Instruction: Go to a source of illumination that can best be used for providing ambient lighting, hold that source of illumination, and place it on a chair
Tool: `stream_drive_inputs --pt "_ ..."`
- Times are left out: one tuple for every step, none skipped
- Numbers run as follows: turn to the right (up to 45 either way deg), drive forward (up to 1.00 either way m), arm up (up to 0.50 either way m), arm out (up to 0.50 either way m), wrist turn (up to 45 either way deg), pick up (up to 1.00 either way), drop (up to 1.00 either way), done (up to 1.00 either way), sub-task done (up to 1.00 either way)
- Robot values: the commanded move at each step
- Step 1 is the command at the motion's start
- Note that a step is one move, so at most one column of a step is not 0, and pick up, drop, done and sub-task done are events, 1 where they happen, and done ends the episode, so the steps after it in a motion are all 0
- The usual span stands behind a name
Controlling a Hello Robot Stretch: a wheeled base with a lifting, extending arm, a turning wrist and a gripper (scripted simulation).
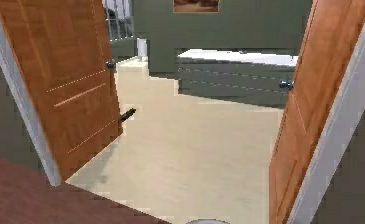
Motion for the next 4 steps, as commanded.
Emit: stream_drive_inputs --pt "-3.0 0.00 0.00 0.00 0.0 0.00 0.00 0.00 0.00" --pt "0.0 1.00 0.00 0.00 0.0 0.00 0.00 0.00 0.00" --pt "0.0 1.00 0.00 0.00 0.0 0.00 0.00 0.00 0.00" --pt "0.0 0.20 0.00 0.00 0.0 0.00 0.00 0.00 0.00"
